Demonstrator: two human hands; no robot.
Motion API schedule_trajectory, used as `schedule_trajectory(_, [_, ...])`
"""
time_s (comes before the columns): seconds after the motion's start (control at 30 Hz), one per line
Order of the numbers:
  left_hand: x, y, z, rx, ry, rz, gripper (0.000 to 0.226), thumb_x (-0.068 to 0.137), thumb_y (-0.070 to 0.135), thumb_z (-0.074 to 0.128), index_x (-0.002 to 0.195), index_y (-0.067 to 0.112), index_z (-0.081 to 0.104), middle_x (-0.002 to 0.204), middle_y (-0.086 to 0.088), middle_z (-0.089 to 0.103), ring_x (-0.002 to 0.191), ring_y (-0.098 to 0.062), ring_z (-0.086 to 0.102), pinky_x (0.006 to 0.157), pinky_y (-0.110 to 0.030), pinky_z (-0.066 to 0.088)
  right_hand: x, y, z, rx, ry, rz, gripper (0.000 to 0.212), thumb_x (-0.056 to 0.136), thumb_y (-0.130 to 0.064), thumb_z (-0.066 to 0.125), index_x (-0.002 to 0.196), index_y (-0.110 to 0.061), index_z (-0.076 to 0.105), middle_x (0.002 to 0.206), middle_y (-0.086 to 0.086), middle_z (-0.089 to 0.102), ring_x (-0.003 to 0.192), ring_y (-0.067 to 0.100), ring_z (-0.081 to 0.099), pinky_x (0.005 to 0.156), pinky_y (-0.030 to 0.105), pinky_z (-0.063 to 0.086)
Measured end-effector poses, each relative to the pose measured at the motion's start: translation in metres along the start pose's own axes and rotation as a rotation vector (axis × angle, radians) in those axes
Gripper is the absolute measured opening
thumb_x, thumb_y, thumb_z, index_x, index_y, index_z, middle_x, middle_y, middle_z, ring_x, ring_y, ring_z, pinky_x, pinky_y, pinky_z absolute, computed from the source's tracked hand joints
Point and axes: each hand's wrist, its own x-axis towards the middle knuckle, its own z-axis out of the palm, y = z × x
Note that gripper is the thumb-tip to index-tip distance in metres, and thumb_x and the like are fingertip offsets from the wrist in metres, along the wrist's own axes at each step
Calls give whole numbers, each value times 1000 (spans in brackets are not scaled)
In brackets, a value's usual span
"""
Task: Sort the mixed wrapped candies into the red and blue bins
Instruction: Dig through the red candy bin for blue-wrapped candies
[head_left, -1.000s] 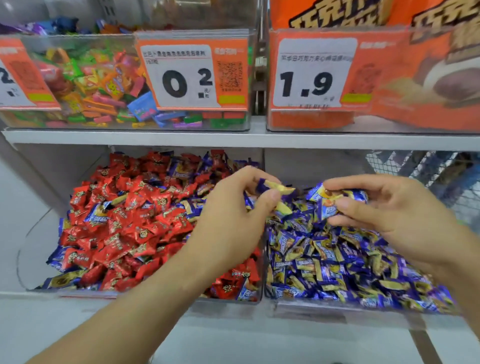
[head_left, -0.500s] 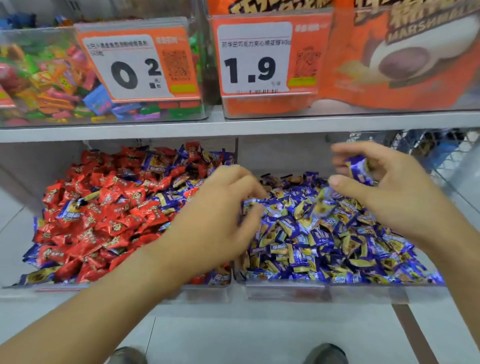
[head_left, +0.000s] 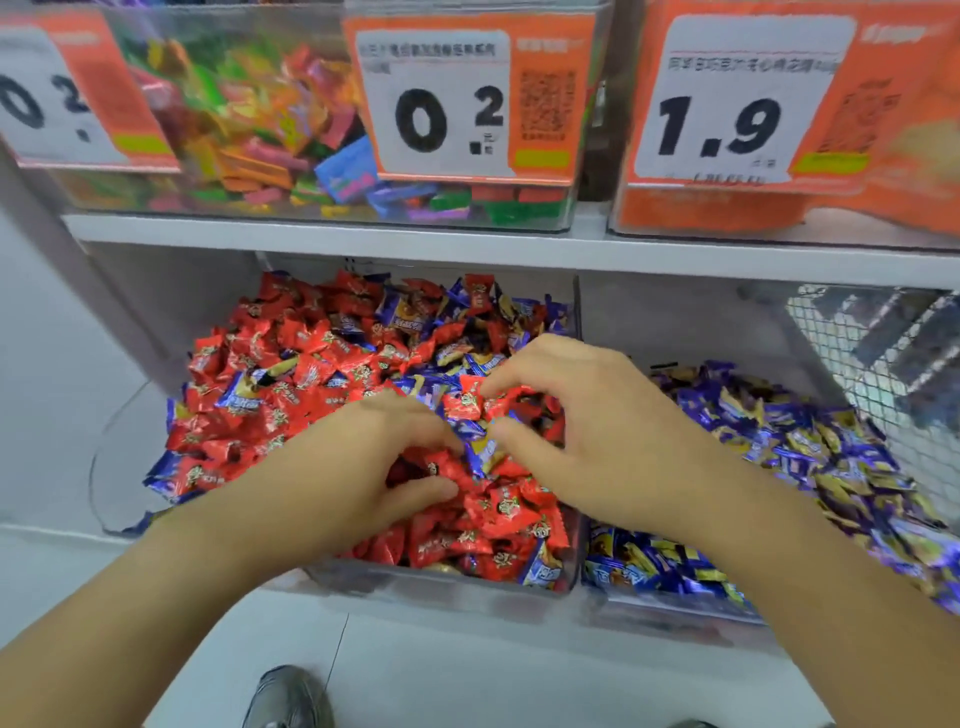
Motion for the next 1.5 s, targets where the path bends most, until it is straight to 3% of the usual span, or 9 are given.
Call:
schedule_trajectory(0.17, [-11,-12,-16,-12,49,-81,38,78,37,80,114,39,69,96,26,62,89,5,55,77,-5,39,22,5,9,-226,-254,43,49,89,-55,62,132,-33,57,118,-8,54,110,14,45,99,29,38])
schedule_trajectory(0.37, [-19,-21,-22,-14,104,-118,44,75,32,84,115,40,67,103,28,60,94,9,51,81,-4,37,35,0,8,-179,-247,57,17,89,-41,70,105,-36,68,102,-13,53,102,11,49,89,30,41])
schedule_trajectory(0.6, [-16,-15,-27,-97,209,-143,36,81,39,52,112,29,69,107,17,64,105,0,55,90,-16,42,40,-3,10,-91,-248,84,32,100,-16,47,119,-35,65,104,-16,50,87,-4,45,76,16,33])
schedule_trajectory(0.87, [20,-10,-6,64,77,-156,52,84,47,69,129,23,58,109,10,57,109,-10,49,91,-22,38,45,-6,23,-331,-403,79,37,87,-57,66,111,-30,59,91,-12,37,98,14,42,86,33,44])
schedule_trajectory(1.0, [23,-11,-6,95,-34,-166,66,80,45,74,139,27,50,113,3,54,106,-13,50,91,-29,44,44,-3,19,-212,-327,114,25,94,-47,61,111,-28,57,103,-11,53,99,10,51,82,28,44])
schedule_trajectory(1.07, [23,-9,-4,120,-55,-178,58,81,39,73,134,29,52,107,2,53,97,-16,53,85,-32,47,43,-2,14,-123,-248,129,19,97,-43,58,107,-28,53,84,-11,54,74,0,50,63,23,36])
schedule_trajectory(1.27, [24,-12,-7,48,148,-224,38,79,27,70,116,34,63,75,7,64,68,-12,59,70,-33,52,45,0,15,29,-140,155,28,105,-35,41,132,-33,41,85,-1,68,60,6,58,62,35,48])
schedule_trajectory(1.37, [20,-16,-11,-69,244,-279,30,83,34,73,111,36,64,64,4,64,52,-10,55,60,-29,50,47,1,17,44,-93,192,32,107,-30,34,138,-32,43,86,3,70,47,4,51,49,28,42])
schedule_trajectory(1.5, [13,-20,-18,-322,377,-292,28,85,35,73,111,36,65,85,11,72,73,-15,67,74,-39,55,52,-1,20,129,-66,245,24,107,-28,35,118,-29,55,82,4,70,42,3,46,42,20,37])
